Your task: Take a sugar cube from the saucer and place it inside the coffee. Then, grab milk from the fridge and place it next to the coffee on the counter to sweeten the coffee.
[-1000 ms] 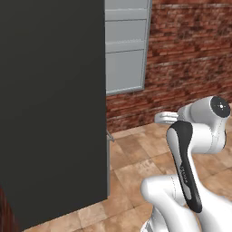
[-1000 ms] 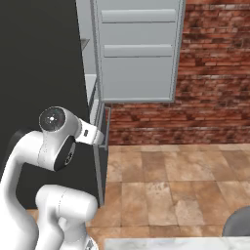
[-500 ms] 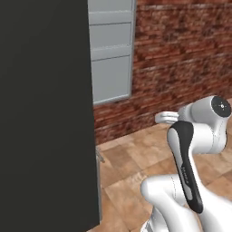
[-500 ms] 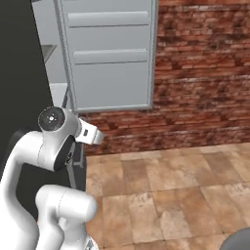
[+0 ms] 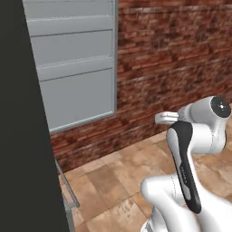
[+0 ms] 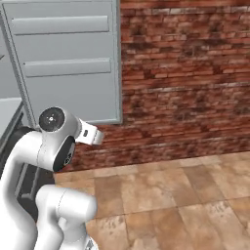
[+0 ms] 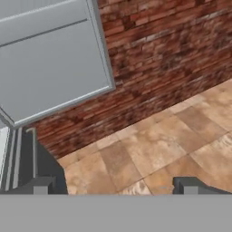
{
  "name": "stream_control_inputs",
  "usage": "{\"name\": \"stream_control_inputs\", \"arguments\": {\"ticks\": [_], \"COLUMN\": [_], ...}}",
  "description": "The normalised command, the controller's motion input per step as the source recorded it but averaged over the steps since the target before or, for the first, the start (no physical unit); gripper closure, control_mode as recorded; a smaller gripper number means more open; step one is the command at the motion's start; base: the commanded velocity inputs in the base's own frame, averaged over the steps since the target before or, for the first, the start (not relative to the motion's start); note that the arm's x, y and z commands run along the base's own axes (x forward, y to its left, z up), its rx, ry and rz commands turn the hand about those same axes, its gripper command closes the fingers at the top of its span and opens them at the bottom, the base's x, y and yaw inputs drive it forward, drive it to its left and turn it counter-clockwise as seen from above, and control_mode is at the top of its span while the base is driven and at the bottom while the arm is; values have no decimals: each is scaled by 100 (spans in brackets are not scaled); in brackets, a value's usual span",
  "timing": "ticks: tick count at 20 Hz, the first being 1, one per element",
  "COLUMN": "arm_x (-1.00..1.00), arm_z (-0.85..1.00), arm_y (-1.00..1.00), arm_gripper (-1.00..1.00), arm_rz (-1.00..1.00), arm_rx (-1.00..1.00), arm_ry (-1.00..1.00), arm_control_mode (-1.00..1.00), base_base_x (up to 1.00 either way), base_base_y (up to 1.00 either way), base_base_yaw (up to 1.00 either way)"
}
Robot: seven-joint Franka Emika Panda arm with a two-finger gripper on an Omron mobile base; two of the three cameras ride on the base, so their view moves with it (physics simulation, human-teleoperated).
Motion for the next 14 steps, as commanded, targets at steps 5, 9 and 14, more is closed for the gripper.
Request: {"name": "stream_control_inputs", "arguments": {"ticks": [5, 9, 14], "arm_x": [0, 0, 0], "arm_z": [0, 0, 0], "arm_y": [0, 0, 0], "arm_gripper": [-100, -100, -100], "arm_rz": [0, 0, 0], "arm_rx": [0, 0, 0], "arm_ry": [0, 0, 0], "arm_control_mode": [100, 100, 100], "base_base_x": [92, 34, 0], "base_base_y": [-94, -58, -23], "base_base_yaw": [18, 65, 93]}}
